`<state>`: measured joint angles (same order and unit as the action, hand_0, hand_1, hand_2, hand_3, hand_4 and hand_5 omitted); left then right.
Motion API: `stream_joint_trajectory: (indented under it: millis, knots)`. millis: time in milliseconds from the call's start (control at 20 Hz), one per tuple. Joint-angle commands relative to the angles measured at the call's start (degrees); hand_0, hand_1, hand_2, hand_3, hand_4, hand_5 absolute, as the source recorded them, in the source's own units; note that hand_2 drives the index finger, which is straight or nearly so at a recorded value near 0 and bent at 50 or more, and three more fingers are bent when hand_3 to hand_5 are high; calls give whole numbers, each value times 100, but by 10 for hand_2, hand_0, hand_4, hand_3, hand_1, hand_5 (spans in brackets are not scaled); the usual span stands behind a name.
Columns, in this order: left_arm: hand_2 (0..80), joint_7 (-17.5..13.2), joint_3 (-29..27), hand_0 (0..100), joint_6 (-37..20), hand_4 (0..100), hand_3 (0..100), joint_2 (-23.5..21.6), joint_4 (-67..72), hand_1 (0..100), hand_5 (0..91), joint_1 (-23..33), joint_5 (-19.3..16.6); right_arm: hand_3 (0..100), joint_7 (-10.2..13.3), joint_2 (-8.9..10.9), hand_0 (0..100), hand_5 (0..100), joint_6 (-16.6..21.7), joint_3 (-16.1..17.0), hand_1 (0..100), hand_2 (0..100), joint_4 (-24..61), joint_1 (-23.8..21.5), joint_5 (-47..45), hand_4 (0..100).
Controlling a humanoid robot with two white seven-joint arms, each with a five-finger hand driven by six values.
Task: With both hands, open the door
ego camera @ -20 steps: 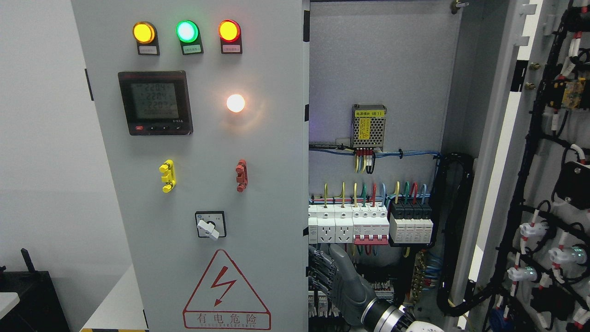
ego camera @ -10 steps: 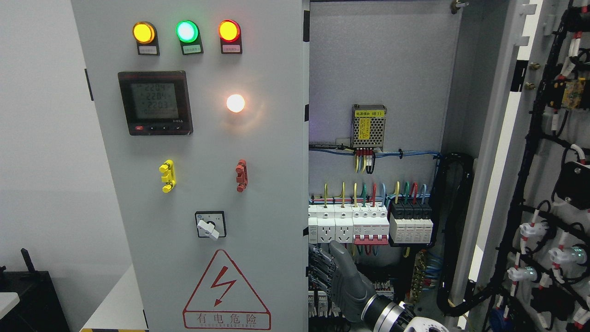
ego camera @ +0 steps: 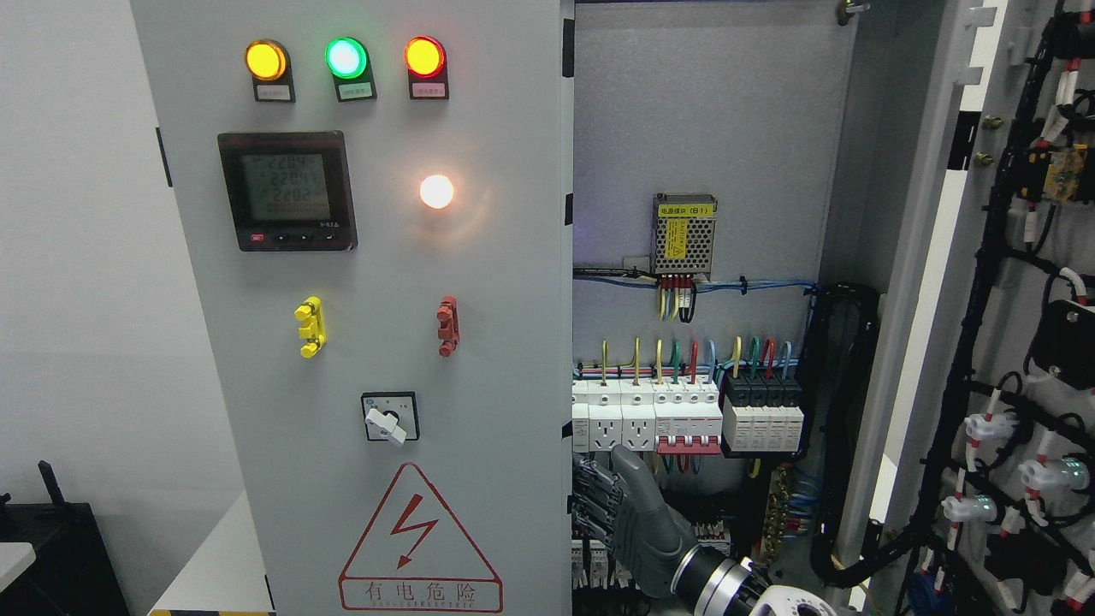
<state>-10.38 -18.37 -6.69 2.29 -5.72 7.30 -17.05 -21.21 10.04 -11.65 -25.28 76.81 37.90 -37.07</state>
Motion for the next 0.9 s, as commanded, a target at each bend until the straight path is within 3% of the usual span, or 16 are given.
stream_joint_trajectory:
  millis: [0,100,200,651,851]
  knots:
    - [0,1,0,0,1,32,0,0,0,0,0,0,0,0,-14,7,0,0,-30,14,0,0,-8,59,-63,0]
    - [0,1,0,0,1,32,0,0,0,0,0,0,0,0,-41,7,0,0,-30,14,0,0,-17,68,-98,0]
    - [0,1,0,0,1,31,0,0,0,0,0,0,0,0,-233,-2,0,0,-30,14,0,0,-35,94,-89,0]
    - [0,1,0,0,1,32,0,0,0,0,0,0,0,0,-269,7,0,0,-30,23,0,0,-8,77,-98,0]
    - [0,1,0,0,1,32,0,0,0,0,0,0,0,0,-453,-2,0,0,-12,14,0,0,44,42,-107,0]
